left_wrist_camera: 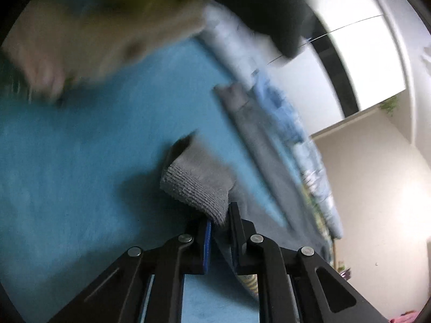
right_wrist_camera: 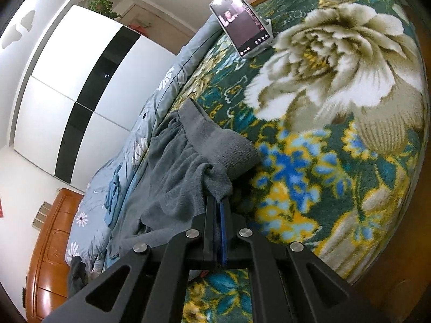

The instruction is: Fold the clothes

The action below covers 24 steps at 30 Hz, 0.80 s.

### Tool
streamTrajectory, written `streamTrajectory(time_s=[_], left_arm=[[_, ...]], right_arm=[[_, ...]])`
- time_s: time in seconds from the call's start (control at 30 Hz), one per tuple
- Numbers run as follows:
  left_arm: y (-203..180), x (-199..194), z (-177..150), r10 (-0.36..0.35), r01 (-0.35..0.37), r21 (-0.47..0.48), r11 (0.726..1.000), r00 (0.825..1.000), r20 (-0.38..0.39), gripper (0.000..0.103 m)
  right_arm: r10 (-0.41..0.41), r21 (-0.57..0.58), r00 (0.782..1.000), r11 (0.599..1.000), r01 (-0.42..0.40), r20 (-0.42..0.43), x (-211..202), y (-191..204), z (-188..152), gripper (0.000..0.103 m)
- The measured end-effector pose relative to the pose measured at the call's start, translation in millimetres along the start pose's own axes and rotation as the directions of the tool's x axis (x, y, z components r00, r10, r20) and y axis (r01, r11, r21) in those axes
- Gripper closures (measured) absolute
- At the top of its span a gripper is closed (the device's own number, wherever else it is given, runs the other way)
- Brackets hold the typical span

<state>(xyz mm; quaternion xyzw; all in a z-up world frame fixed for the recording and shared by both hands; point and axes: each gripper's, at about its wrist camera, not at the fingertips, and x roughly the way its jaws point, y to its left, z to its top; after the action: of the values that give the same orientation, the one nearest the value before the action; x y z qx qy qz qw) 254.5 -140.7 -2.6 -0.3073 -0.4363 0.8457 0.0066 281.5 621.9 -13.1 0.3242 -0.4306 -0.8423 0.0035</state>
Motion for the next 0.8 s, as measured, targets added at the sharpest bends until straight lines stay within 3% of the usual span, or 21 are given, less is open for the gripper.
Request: streamTrajectory(time_s=[0.1,0.2,0.37,0.6,0.63,0.7,0.8], left_arm=[[-11,-10,10,0.0,-0.002,0.045,0.999,0.999,0.054,0.091],[-4,-19,7,0.073,-0.079,0.087,0.993,0.995,0.069,0.091],[45,-3,-10,0.119,-0.12,-0.051,0.991,0.993,-0.025,0.091],[51,-1,-9,0.119,-0.121,-0.051,0.991,0.992,-0.04,0.089],[52,1,-9,0.121,-0.123,-0.052,0.991,0.992,-0.042,0.089],[57,1,-11,0.121,-0.125,-0.066,0.99,0.991,-0.052,0.089],[62,0,-12,0.119,-0.123,-0.076,0.989,0.991,-0.065,0.088]], right_arm=[[0.052,-0.012,0.998,0.999,-0.051,0.038,-16,11,2,0.102],[0.054,-0.045,0.994,0.998,-0.05,0.096,-38,11,-1,0.103],[0.053,-0.015,0.997,0.999,-0.052,0.062,-27,-1,-8,0.103],[0.053,0.032,0.999,0.998,-0.053,0.01,-11,-19,-18,0.1],[0.053,0.038,0.999,0.998,-0.053,0.002,-9,-22,-19,0.098],[0.055,0.05,0.998,0.997,-0.055,-0.011,-3,-24,-22,0.073],[0.059,0.061,0.998,0.996,-0.057,-0.029,8,-23,-24,0.064]])
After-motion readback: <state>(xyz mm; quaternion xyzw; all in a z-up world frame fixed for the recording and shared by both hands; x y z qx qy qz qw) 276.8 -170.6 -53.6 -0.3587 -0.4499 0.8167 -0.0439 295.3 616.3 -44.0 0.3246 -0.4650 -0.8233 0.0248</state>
